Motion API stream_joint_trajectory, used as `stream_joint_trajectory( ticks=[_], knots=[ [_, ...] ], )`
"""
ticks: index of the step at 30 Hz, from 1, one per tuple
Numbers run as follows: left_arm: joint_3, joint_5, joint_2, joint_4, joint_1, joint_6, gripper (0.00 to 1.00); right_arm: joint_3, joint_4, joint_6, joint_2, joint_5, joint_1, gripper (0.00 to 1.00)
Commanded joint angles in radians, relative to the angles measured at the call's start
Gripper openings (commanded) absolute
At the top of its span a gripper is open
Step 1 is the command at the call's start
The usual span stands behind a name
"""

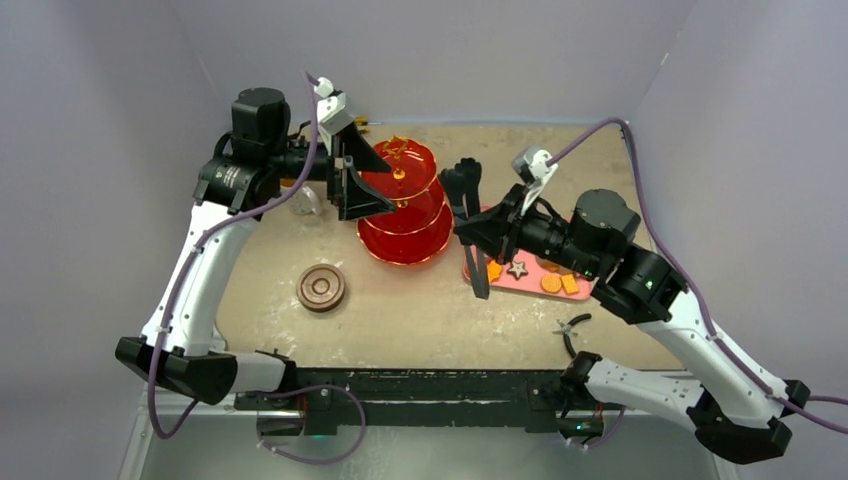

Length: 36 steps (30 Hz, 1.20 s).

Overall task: Serve the afternoon tea
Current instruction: Pick up the clamp from the center of the board, then adjust the clamp.

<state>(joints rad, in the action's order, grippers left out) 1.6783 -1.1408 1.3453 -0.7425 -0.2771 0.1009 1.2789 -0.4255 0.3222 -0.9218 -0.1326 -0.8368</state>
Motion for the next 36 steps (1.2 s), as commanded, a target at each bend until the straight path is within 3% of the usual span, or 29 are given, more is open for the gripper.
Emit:
stream_joint_trajectory(
  ticks=[1,5,8,14,26,28,32,36],
  knots=[
    [-0.071,-0.105,-0.051,0.264,-0.027,-0.22,1.0,0.009,0.057,-0.099,-0.023,-0.21,-0.002,0.0],
    [-0.17,-0.132,-0.09,0.623,-0.039,-0.545,0.99,0.008,0.121,-0.122,-0.066,-0.249,-0.002,0.0],
    [-0.199,-0.133,-0.104,0.764,-0.05,-0.668,0.99,0.041,0.129,-0.145,-0.125,-0.272,-0.002,0.0],
    [-0.192,-0.169,-0.108,0.774,-0.06,-0.7,0.92,0.103,0.14,-0.185,-0.199,-0.25,-0.002,0.0],
    [-0.192,-0.195,-0.092,0.769,-0.06,-0.67,0.65,0.151,0.152,-0.206,-0.255,-0.317,-0.003,0.0],
    [-0.187,-0.187,-0.084,0.773,-0.06,-0.67,0.57,0.157,0.149,-0.21,-0.261,-0.328,-0.002,0.0],
    [-0.185,-0.181,-0.073,0.81,-0.06,-0.699,0.26,0.161,0.153,-0.215,-0.27,-0.347,-0.002,0.0],
    [-0.187,-0.182,-0.072,0.812,-0.06,-0.709,0.03,0.139,0.205,-0.188,-0.27,-0.358,-0.002,0.0]
  ],
)
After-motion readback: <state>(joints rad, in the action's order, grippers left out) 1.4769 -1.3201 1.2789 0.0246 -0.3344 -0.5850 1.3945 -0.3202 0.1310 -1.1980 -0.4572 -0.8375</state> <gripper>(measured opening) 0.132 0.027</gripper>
